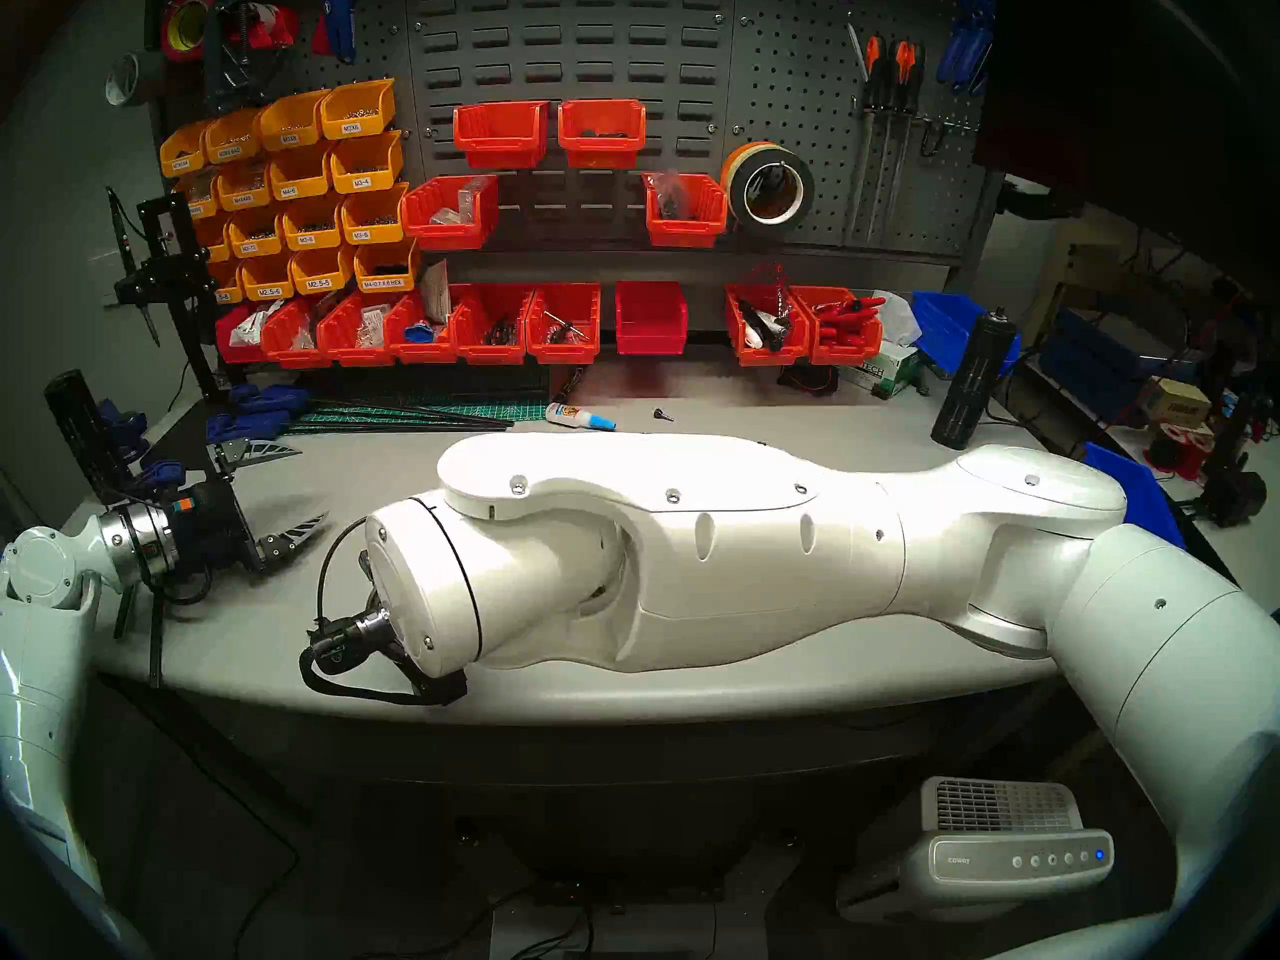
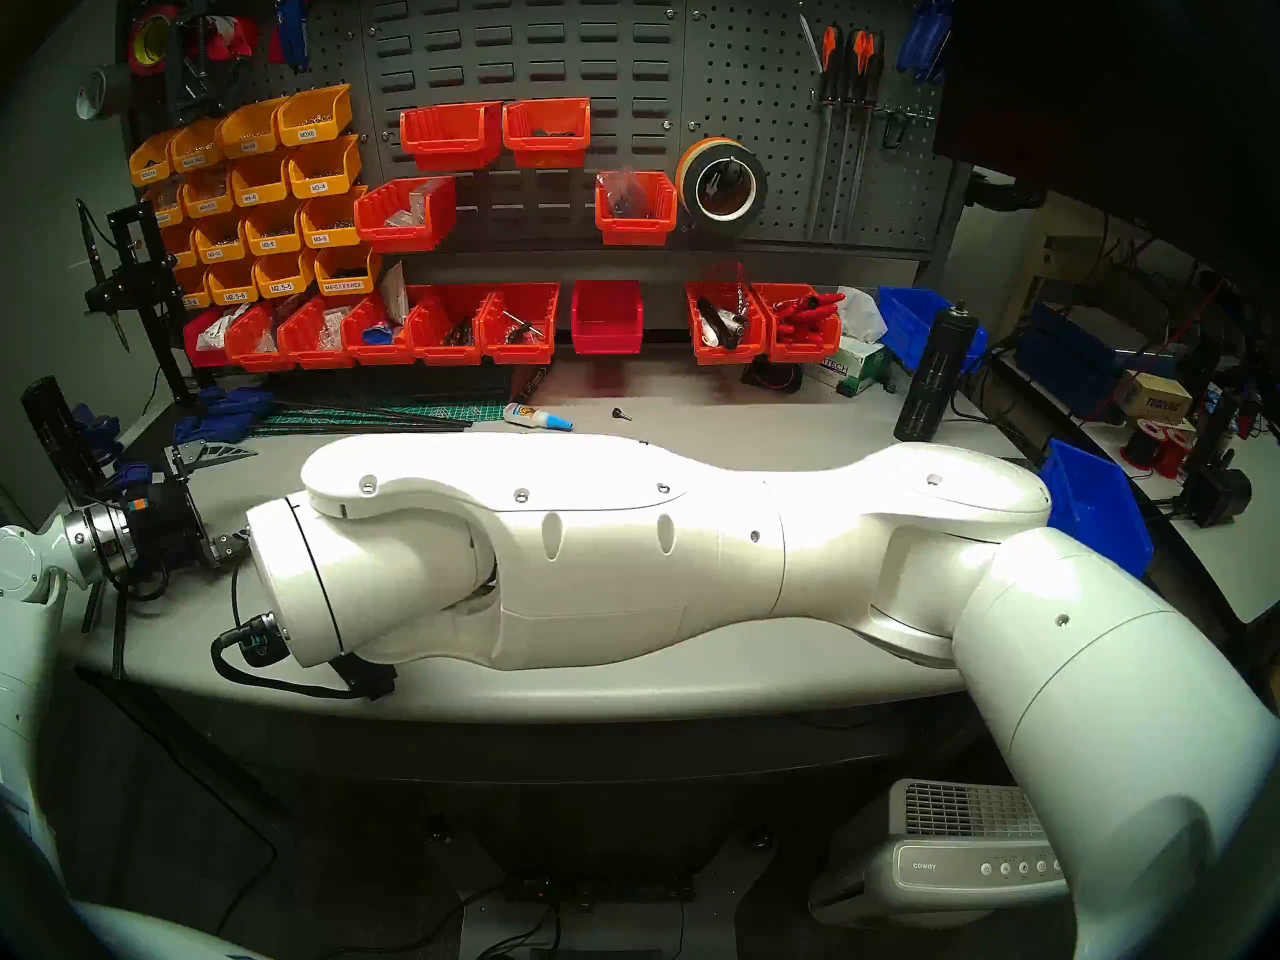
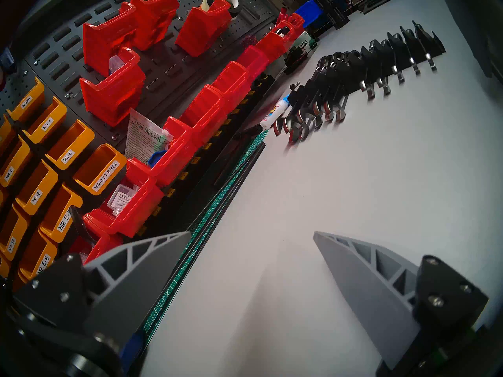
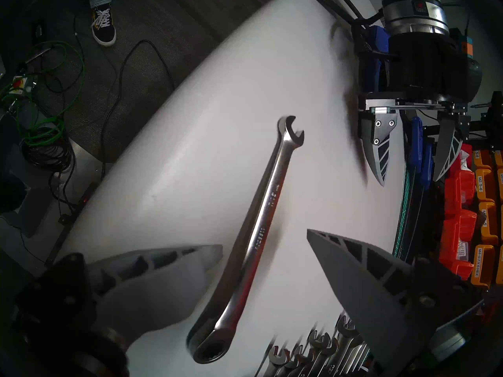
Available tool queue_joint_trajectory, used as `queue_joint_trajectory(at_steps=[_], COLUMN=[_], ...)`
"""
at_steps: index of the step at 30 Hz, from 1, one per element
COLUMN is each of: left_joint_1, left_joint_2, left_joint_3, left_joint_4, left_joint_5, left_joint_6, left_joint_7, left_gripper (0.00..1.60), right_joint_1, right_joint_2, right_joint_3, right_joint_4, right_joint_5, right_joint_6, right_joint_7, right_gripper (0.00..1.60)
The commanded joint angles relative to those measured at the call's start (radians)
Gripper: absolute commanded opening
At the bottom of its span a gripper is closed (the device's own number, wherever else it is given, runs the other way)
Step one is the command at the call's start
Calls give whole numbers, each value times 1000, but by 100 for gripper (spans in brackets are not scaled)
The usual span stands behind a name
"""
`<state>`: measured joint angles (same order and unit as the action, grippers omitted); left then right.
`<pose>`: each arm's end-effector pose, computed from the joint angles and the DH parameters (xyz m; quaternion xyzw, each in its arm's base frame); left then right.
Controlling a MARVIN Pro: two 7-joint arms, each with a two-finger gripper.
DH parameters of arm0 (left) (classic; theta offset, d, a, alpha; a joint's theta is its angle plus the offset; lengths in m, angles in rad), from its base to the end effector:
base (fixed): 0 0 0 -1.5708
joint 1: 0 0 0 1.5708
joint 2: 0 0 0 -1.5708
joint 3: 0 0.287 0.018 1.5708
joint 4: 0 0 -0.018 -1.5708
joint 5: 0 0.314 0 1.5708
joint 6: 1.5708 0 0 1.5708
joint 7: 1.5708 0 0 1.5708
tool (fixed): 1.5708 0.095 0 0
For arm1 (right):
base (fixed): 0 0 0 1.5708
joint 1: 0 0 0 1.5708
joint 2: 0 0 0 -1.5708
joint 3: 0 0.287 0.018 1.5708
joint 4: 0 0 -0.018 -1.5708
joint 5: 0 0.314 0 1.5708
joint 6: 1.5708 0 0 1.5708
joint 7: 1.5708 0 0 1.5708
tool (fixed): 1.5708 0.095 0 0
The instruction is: Put the wrenches on the table into the correct slot in the case
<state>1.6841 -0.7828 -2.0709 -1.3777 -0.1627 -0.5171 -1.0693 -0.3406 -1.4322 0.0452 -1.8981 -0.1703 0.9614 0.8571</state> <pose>0.3405 0.3152 -0.2014 -0.5993 0.5097 -0.6143 0.0605 0.2682 0.3391 -0.1429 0.3907 0.8602 0.3241 0.0482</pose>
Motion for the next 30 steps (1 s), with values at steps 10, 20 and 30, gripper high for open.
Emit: queue_joint_trajectory(at_steps=[10,20,30], left_joint_1=[-17,-17,-17], left_joint_2=[11,11,11], left_joint_3=[-15,-15,-15], left_joint_4=[-11,-11,-11], left_joint_5=[-11,-10,-10], left_joint_6=[1,0,0], left_joint_7=[5,5,5], left_gripper=[160,160,160], right_joint_1=[-43,-44,-39], right_joint_2=[7,-3,-14], right_joint_3=[-63,-60,-50], right_joint_4=[55,103,149], right_joint_5=[-3,-6,-8], right_joint_6=[-2,-2,-2], right_joint_7=[7,-4,-7], right_gripper=[160,160,160])
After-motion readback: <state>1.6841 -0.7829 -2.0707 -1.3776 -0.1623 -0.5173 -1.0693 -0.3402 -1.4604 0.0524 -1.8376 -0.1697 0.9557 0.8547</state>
